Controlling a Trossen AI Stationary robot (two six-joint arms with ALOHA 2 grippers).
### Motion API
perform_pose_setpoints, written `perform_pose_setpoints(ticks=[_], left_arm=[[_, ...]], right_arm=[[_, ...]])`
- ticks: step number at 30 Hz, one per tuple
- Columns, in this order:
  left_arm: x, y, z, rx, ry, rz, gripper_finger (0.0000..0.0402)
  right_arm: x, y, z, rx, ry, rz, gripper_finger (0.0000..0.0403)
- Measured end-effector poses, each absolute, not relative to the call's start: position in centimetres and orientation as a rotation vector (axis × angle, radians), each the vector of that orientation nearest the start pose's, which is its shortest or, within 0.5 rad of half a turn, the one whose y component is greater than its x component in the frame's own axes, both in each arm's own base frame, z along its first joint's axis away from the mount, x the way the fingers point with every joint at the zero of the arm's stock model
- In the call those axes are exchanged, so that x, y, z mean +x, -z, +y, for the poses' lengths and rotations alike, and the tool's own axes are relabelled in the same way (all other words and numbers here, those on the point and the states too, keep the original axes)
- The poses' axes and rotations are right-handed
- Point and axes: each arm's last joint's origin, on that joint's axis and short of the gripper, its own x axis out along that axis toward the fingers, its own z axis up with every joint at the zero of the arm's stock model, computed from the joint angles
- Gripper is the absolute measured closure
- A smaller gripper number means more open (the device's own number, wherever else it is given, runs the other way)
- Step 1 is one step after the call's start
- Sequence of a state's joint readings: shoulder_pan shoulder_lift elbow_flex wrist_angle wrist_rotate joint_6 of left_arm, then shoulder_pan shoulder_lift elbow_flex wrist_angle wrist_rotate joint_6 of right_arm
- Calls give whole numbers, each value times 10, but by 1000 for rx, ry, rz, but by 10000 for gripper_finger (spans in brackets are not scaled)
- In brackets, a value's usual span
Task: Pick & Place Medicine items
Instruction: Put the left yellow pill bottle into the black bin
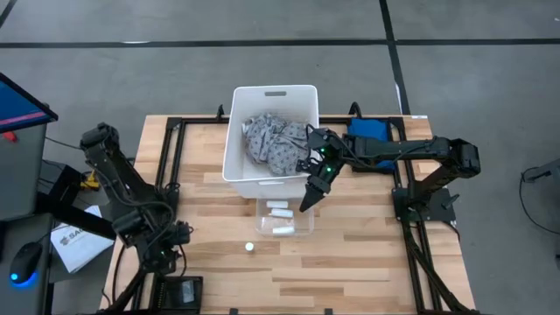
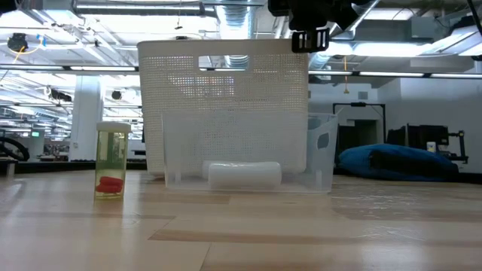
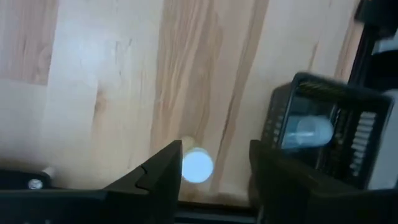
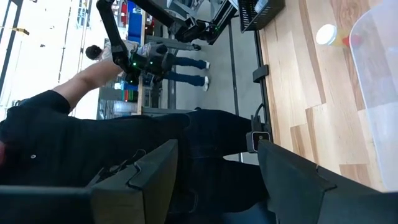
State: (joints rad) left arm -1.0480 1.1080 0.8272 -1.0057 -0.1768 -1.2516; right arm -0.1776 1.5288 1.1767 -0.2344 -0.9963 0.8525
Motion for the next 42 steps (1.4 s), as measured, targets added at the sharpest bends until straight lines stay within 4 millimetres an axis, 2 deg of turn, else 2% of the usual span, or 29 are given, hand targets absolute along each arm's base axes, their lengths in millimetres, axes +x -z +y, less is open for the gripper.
perform_pose_setpoints(ticks=[6, 15, 24, 30, 42], left_arm=[[91, -236, -155, -247, 6, 1294, 202], [90, -213, -158, -300, 77, 1350, 151], [86, -195, -152, -276, 55, 1383, 147], [86, -189, -152, -292, 74, 1399, 158], [85, -184, -152, -310, 80, 1412, 223]], right_arm=[[328, -293, -34, 1104, -546, 822, 183], [328, -292, -34, 1086, -552, 822, 183], [327, -291, -37, 1096, -556, 831, 183], [326, -291, -38, 1094, -552, 830, 183], [326, -291, -40, 1100, -549, 833, 183]])
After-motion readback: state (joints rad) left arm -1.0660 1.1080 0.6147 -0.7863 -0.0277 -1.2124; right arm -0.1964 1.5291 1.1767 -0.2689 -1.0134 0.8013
